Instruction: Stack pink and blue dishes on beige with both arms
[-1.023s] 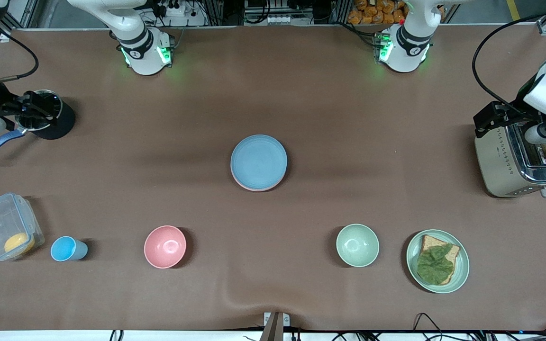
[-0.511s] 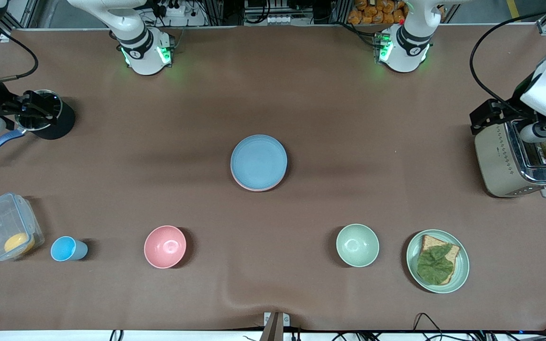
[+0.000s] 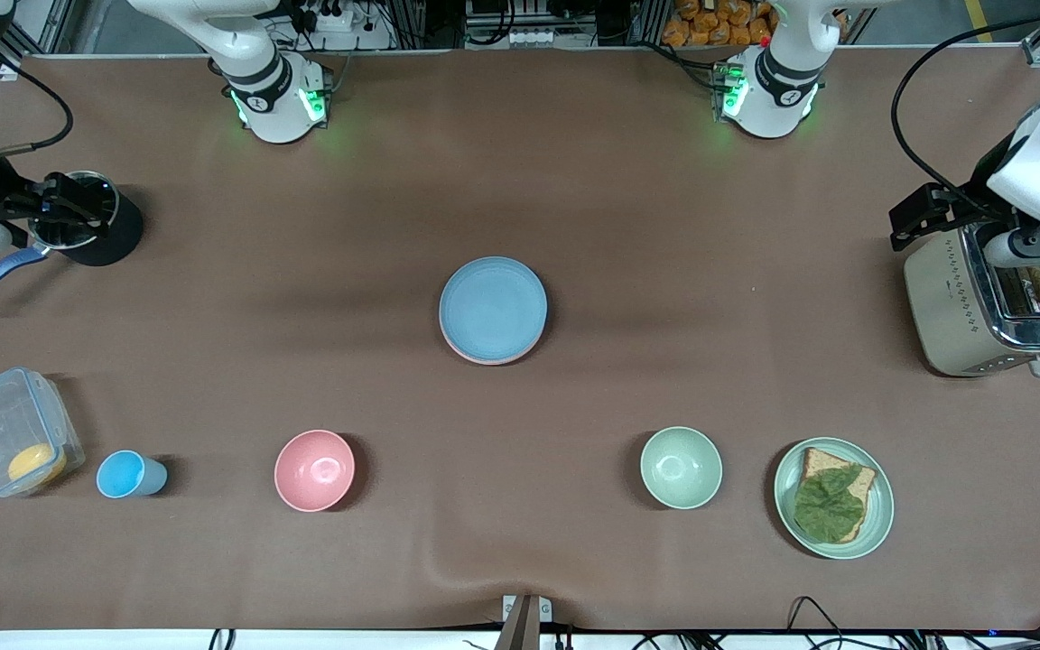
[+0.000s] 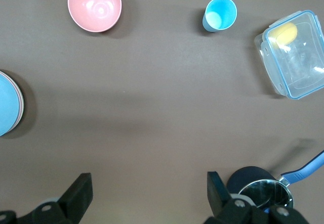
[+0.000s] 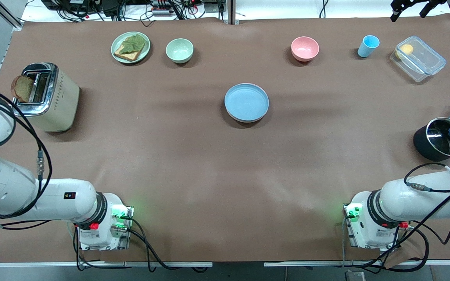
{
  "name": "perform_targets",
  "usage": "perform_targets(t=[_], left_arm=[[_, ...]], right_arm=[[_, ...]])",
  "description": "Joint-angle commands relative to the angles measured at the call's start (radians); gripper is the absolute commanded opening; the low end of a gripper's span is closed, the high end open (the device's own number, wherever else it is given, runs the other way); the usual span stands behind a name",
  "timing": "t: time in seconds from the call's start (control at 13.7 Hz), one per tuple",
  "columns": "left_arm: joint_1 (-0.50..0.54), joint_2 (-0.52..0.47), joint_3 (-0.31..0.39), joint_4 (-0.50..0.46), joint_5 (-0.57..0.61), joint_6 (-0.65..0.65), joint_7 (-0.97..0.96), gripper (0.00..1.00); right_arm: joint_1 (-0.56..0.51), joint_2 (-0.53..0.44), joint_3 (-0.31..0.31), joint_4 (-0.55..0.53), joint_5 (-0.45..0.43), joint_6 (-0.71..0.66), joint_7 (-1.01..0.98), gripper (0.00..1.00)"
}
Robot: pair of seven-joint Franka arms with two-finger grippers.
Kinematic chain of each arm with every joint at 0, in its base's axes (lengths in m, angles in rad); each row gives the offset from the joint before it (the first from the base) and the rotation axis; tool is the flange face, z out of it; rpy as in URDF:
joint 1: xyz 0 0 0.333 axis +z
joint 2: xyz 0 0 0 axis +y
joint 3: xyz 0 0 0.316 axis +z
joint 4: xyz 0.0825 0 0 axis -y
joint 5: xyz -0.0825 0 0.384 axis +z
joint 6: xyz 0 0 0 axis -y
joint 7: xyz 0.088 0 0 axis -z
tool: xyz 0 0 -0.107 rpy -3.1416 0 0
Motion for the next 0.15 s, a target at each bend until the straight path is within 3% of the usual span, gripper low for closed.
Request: perform_targets(t=[0.0, 0.07], left_arm=[[-0.003, -0.017, -0.001, 0.001, -0.012, -0.019, 0.013, 1.0], [-0.003, -0.017, -0.001, 0.001, -0.012, -0.019, 0.013, 1.0]], right_arm=[[-0.004, -0.004, 0.002, 0.002, -0.011, -0.01, -0.012, 1.0], [-0.003, -0.004, 0.002, 0.002, -0.011, -0.009, -0.012, 1.0]])
